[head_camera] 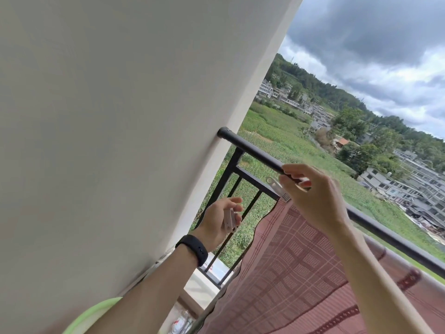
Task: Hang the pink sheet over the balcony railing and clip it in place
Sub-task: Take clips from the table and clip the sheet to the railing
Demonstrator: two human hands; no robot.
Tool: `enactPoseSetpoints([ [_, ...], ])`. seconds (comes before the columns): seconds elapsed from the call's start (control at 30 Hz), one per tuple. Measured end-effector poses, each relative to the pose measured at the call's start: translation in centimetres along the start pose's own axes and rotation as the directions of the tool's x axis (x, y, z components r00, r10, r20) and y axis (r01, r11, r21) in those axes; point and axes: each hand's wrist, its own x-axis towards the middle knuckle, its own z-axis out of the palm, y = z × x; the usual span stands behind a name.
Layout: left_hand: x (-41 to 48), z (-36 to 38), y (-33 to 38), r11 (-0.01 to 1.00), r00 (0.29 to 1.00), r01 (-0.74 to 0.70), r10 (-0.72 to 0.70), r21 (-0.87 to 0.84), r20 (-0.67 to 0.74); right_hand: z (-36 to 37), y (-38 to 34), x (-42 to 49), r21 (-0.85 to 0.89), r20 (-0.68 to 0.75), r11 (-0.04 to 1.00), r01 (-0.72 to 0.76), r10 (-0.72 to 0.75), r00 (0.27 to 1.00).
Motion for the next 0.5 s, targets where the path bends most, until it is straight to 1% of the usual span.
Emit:
enactPoseSetpoints([
  [0.03, -0.4, -0.9, -0.2, 0.997, 1.000, 0.008, -0.009, -0.074, -0.005, 0.5, -0.2, -1.9, 0.094, -0.079, 0.995, 0.011, -0.004, 0.997],
  [0.07, -0.8, -1.7, -0.5, 0.995, 1.000, 0.009, -0.009, -0.102, -0.003, 1.2, -0.4, -3.8, 0.183, -0.096, 0.983, 0.003, 0.015, 0.995],
  [0.1, -1.2, -2.4, -1.0, 0.996, 1.000, 0.010, -0.010, -0.094, -0.003, 2.2, -0.5, -5.7, 0.269, -0.048, 0.962, -0.050, 0.065, 0.997],
  [0.13, -1.7, -2.9, -1.5, 0.999, 1.000, 0.008, -0.009, -0.049, -0.005, 3.6, -0.3, -7.6, 0.342, 0.054, 0.928, -0.151, 0.141, 0.989],
  [0.17, -2.2, -3.5, -2.1, 1.000, 1.000, 0.003, -0.003, 0.018, -0.011, 5.2, -0.1, -9.3, 0.379, 0.176, 0.885, -0.270, 0.217, 0.960],
  [0.2, -2.7, -4.0, -2.8, 0.996, 1.000, -0.002, 0.004, 0.091, -0.017, 6.9, 0.2, -10.9, 0.379, 0.295, 0.843, -0.381, 0.280, 0.914],
  [0.23, -3.1, -4.6, -3.5, 0.988, 1.000, -0.001, 0.004, 0.154, -0.021, 8.6, 0.4, -12.2, 0.371, 0.406, 0.786, -0.494, 0.341, 0.848],
  [0.27, -3.6, -5.2, -4.3, 0.982, 1.000, 0.016, -0.011, 0.188, -0.024, 10.3, 0.5, -13.4, 0.380, 0.503, 0.699, -0.606, 0.393, 0.770],
  [0.3, -4.0, -5.8, -5.2, 0.981, 0.999, 0.040, -0.037, 0.188, -0.019, 11.8, 0.5, -14.5, 0.403, 0.578, 0.593, -0.698, 0.427, 0.696],
  [0.33, -4.5, -6.2, -6.2, 0.983, 0.998, 0.069, -0.069, 0.168, -0.007, 12.8, 0.4, -15.6, 0.425, 0.628, 0.503, -0.753, 0.435, 0.645],
  [0.37, -5.0, -6.5, -7.3, 0.984, 0.995, 0.103, -0.104, 0.144, 0.002, 13.5, 0.5, -16.8, 0.433, 0.656, 0.459, -0.776, 0.430, 0.620],
  [0.4, -5.5, -6.6, -8.2, 0.983, 0.990, 0.137, -0.139, 0.125, 0.004, 14.1, 0.7, -17.8, 0.431, 0.668, 0.448, -0.783, 0.425, 0.611],
  [0.5, -6.6, -7.6, -10.7, 0.968, 0.975, 0.219, -0.221, 0.120, 0.004, 15.3, 1.7, -20.3, 0.396, 0.663, 0.461, -0.794, 0.455, 0.594],
])
